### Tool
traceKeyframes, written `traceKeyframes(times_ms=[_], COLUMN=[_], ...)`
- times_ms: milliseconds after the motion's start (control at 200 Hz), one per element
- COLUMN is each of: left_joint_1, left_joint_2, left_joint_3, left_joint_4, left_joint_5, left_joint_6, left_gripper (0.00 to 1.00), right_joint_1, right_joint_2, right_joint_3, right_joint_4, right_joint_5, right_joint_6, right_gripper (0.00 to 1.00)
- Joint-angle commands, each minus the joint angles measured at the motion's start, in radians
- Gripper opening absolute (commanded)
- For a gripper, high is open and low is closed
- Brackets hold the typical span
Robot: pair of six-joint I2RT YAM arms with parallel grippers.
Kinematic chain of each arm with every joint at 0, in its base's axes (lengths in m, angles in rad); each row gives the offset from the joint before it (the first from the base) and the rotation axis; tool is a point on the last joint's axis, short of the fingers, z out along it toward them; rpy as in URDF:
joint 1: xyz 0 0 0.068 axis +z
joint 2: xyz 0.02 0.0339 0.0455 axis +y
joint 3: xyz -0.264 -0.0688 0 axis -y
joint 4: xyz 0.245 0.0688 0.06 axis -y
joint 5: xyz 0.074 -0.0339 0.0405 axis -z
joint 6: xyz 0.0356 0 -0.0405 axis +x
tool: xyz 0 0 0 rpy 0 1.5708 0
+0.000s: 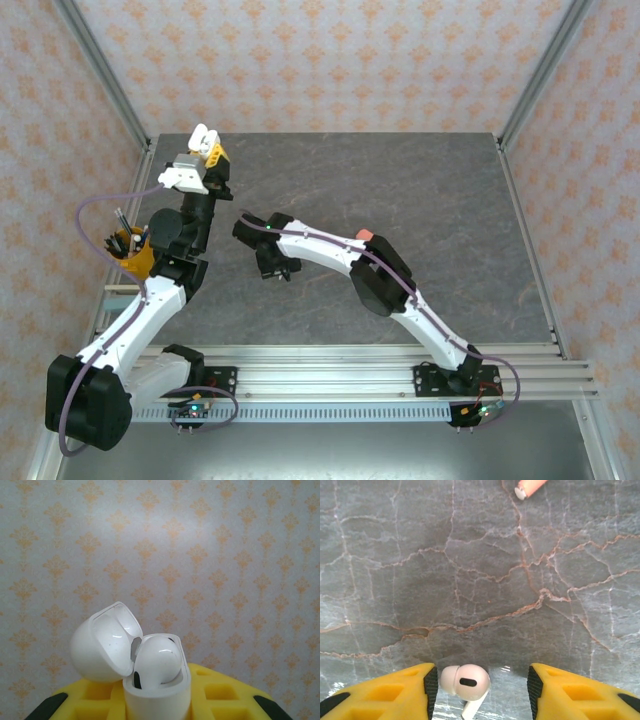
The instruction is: Insert the wireless bluetooth earbuds into the charging case
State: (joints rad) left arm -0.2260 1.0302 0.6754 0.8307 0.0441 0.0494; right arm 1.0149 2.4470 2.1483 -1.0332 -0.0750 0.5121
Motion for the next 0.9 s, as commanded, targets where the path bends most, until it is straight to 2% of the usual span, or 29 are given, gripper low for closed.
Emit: traceKeyframes(times_ms=[0,310,896], left_joint_1=[0.009,0.008,0.009], left_joint_2=[-0.001,-0.005,0.004], left_joint_3=[-0.016,-0.020,-0.013], left_joint_4=[0.059,0.058,0.057], left_joint_5=[0.008,0.011,0.017], left_joint_6=[-0.011,-0.013,-0.016], left_gripper=[0.00,0.00,0.00], right_joint_1=[0.003,0.002,0.003], right_joint_2=[0.040,0.059,0.018], right_joint_3=[0.046,0.070,0.011], right_joint_4=[-0.046,-0.067,-0.074], right_joint_5=[0.038,0.026,0.023], right_joint_6=[0.012,0.042,0.046], right_gripper=[0.51,0.47,0.39])
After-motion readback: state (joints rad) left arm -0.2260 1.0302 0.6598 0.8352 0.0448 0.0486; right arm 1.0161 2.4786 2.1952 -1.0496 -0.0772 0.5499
